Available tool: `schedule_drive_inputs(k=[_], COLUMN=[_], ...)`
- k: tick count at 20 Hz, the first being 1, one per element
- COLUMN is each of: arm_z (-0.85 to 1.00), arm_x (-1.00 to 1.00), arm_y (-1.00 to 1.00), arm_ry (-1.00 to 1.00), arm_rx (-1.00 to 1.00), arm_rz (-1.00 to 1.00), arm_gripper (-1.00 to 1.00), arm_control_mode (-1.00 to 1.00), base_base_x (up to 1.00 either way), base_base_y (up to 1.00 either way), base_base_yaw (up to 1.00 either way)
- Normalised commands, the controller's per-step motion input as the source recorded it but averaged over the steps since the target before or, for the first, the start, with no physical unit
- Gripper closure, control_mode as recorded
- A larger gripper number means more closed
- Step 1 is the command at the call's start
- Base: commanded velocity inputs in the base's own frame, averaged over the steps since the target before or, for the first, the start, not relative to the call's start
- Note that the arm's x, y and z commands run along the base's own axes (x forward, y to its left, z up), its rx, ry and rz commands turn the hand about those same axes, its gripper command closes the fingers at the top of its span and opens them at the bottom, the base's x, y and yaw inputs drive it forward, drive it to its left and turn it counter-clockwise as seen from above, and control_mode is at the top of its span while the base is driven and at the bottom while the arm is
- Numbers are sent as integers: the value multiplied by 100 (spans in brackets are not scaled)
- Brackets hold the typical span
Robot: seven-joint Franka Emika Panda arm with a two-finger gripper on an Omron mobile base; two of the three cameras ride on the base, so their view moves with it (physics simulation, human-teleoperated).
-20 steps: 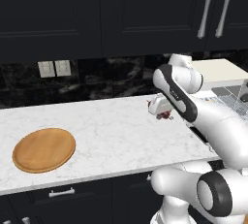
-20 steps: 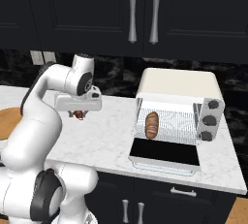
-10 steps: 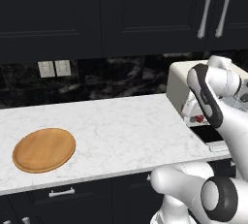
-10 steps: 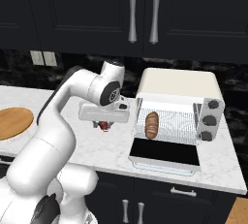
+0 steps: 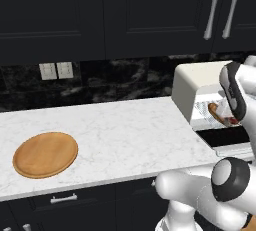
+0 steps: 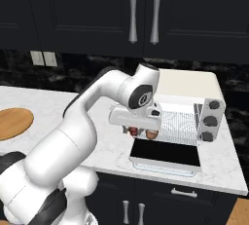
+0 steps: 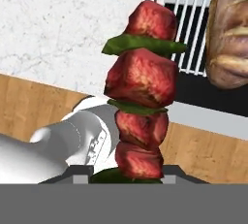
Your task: Pick up the kebab skewer and baguette bread, and place them inside the toaster oven. Close the toaster oven door and start by setting the timer.
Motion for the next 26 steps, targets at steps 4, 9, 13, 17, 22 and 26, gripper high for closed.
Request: schedule_drive_inputs(k=[4,9,13,17,22,26], arm_z=[0,-10,-36,-49,-33,0], arm_x=[0,9,48,48,33,45], arm_y=[-100,-94,-58,-49,-27,-19], arm_ry=[0,0,1,3,0,0], arm_rx=[0,-5,-5,0,0,0], arm_rz=[-8,-8,-7,-2,0,0], arm_gripper=[100,100,100,100,100,100], arm_control_mode=[-100,-100,-100,-100,-100,-100], base_base_x=[0,0,0,0,0,0], base_base_y=[0,0,0,0,0,0], base_base_yaw=[0,0,0,0,0,0])
